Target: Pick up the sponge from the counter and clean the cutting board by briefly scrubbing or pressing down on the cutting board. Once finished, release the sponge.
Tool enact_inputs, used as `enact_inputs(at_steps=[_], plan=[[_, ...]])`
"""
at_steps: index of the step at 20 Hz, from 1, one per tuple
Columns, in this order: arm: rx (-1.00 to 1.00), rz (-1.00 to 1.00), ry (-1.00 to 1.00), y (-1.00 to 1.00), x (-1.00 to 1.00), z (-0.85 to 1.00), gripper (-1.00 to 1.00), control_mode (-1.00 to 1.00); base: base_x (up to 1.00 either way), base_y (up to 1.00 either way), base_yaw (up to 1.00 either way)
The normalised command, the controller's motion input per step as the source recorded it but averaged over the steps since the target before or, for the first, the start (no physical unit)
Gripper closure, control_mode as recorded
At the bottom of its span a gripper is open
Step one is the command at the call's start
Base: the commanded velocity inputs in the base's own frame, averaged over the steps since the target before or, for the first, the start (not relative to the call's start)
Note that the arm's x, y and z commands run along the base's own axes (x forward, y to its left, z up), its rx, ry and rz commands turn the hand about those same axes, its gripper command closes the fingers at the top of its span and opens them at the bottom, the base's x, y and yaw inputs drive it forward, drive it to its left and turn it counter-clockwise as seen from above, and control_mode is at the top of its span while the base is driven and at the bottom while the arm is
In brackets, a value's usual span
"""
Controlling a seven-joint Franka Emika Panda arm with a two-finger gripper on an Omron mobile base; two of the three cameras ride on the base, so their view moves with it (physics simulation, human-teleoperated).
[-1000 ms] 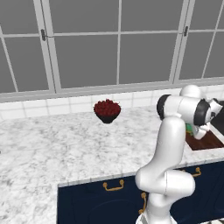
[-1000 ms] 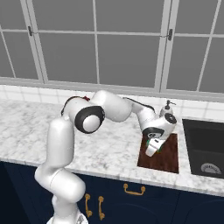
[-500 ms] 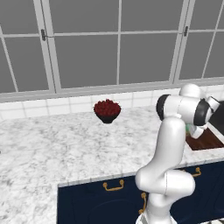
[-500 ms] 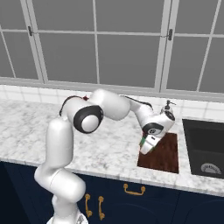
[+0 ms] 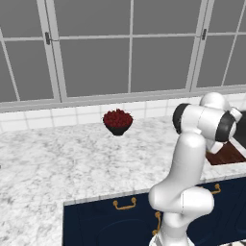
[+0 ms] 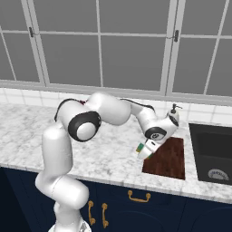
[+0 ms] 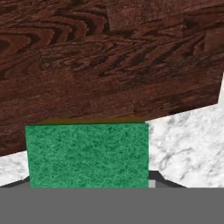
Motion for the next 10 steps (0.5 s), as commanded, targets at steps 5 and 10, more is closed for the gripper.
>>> enact_inputs(at_steps=[5,10], plan=[[0.07,0.00,-0.07,-0.59,-0.26,0.71,1.00,-1.00,0.00,0.00,0.00],[0.01,-0.05,0.00,-0.93,-0.17,0.20,1.00,-1.00,0.00,0.00,0.00]])
